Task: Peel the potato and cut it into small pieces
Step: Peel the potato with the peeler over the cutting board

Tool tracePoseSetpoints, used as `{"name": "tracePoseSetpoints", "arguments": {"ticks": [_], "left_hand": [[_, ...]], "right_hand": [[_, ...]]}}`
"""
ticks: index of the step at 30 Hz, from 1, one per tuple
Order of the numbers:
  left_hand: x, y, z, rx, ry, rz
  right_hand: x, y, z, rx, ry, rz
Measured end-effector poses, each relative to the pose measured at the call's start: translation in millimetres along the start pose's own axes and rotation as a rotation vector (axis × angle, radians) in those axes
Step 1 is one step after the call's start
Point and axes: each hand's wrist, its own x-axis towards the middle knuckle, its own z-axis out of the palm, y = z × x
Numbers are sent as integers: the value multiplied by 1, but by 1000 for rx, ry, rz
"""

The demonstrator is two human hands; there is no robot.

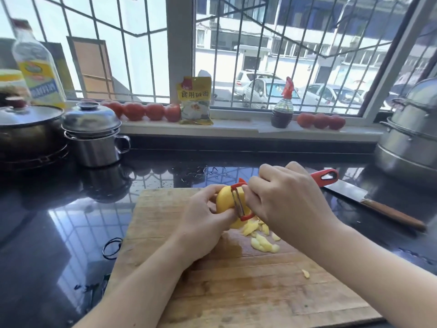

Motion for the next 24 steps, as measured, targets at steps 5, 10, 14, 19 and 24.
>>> {"name": "tracePoseSetpoints", "arguments": {"ticks": [5, 10, 14, 19, 24], "left_hand": [[1, -3, 5, -16, 16, -14], [3, -4, -4, -96, 78, -75], [4, -1, -6, -210, 77, -130], [2, -2, -3, -206, 30, -121], [-3, 0, -3, 221, 90, 66]], "right_hand": [[-7, -5, 6, 47, 14, 124], [-22, 8, 12, -21, -27, 276], [-52, 11, 17, -26, -176, 281], [-58, 14, 11, -68, -205, 285], [-41, 16, -8, 15, 20, 310]]}}
